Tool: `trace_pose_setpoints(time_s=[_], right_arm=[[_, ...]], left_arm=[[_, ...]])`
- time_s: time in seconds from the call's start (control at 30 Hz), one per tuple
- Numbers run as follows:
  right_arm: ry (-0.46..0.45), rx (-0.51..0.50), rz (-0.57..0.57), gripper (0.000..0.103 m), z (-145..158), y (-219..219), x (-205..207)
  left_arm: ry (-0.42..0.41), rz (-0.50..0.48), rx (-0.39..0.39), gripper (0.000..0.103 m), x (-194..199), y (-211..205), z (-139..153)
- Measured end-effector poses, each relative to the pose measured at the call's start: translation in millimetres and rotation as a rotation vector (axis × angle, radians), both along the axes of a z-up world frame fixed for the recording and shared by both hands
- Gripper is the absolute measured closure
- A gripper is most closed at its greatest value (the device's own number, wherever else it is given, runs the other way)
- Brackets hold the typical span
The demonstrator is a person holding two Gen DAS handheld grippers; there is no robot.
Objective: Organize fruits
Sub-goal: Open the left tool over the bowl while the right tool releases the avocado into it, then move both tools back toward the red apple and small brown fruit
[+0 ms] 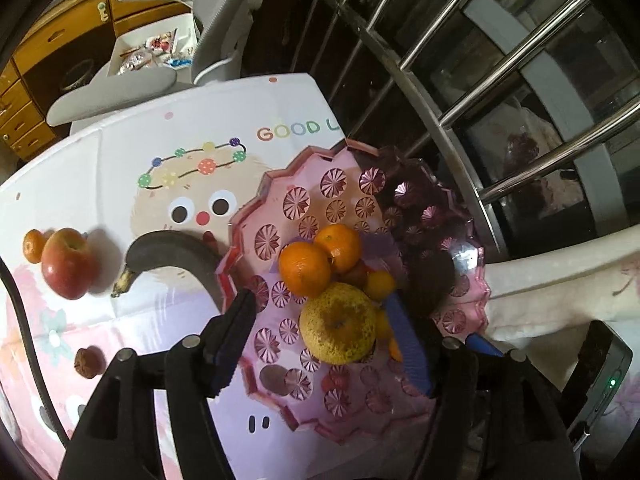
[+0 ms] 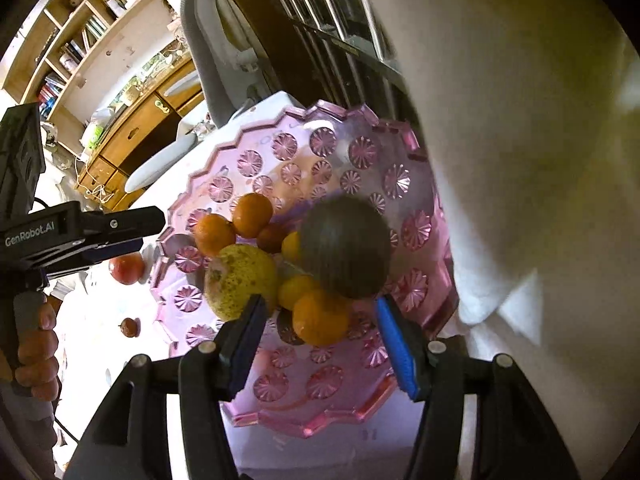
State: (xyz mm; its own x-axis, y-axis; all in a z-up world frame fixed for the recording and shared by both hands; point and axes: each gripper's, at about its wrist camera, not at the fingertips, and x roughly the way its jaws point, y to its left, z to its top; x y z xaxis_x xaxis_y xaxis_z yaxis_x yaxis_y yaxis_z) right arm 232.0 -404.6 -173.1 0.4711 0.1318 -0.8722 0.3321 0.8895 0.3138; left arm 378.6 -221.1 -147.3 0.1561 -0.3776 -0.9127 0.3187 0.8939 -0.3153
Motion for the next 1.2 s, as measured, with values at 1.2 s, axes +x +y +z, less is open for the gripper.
trace_pose_setpoints(time_s=[1.2], right_arm=[[-0.033,0.136,-0.119,0.044,45.8,192.6,-104.5]], left_arm=[[-0.062,0.043,-0.005,0.030,-139.3,259.5,51.5]])
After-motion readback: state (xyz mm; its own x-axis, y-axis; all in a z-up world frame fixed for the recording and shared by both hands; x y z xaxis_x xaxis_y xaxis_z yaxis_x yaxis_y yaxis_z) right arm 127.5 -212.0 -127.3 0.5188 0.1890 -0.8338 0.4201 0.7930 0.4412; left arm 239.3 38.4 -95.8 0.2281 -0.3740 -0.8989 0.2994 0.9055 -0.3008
